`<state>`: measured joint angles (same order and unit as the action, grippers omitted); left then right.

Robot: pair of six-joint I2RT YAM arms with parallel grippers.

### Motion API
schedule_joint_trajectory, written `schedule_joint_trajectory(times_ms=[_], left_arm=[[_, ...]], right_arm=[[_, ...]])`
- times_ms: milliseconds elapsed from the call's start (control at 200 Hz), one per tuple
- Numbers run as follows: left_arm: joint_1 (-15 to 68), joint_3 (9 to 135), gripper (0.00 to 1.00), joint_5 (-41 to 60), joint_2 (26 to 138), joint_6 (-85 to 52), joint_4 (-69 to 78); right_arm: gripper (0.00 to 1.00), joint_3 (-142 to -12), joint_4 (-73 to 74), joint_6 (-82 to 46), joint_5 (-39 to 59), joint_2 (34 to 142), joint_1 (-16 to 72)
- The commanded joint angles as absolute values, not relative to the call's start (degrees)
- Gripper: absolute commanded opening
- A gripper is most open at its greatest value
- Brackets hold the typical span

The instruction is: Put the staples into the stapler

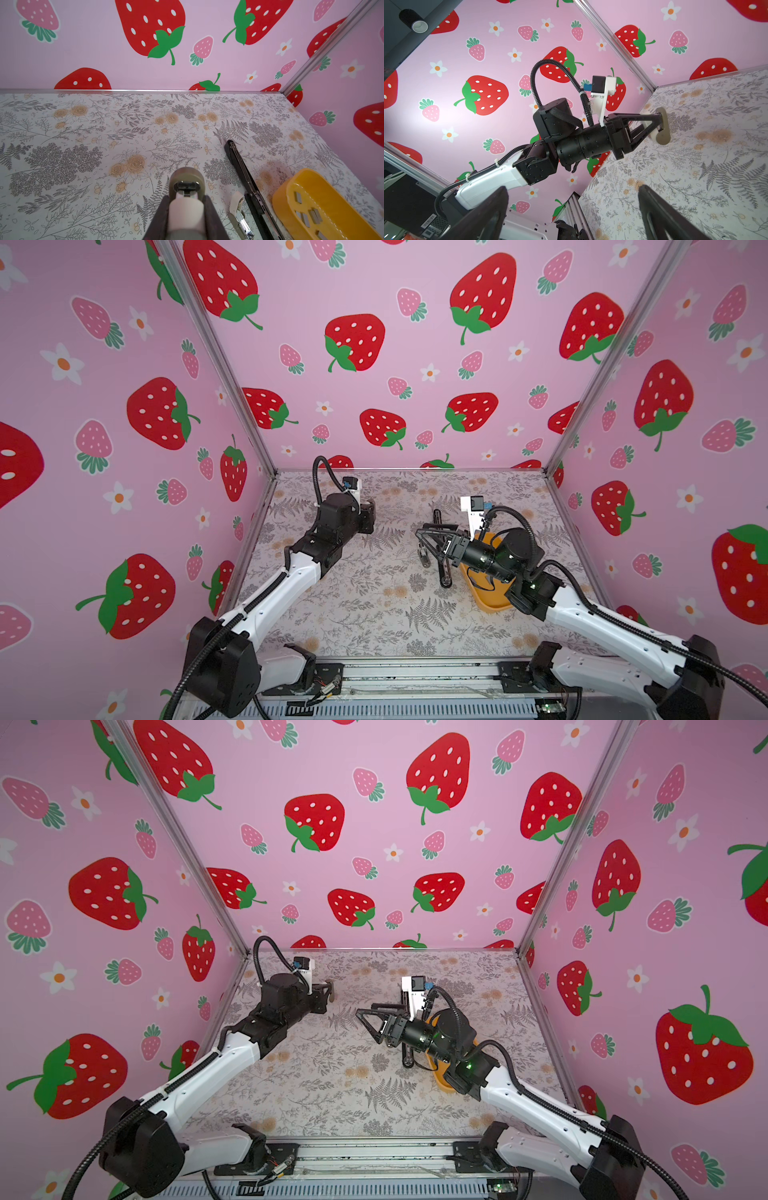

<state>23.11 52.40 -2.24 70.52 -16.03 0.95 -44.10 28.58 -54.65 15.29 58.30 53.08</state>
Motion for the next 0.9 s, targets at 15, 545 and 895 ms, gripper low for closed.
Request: schedule_joint_trajectory(times_ms=[15,545,895], left_arm=[[23.2,47.9,0.00,-9.6,64.6,-24.6,3.5],[24.4,37.6,0.00,13.5,44.5,-10.7,-2.1],[33.0,33.8,0.00,11.9,36.7,-8.7,-7.2]], right_arm=[[0.99,-43.4,30.3,-51.3,7.9,56.6,52.6],[0.96,-40.5,33.1,-18.0,6.6,63.9,50.1],[0.64,-42.0,33.8,-16.1,10.7,69.2,50.3]])
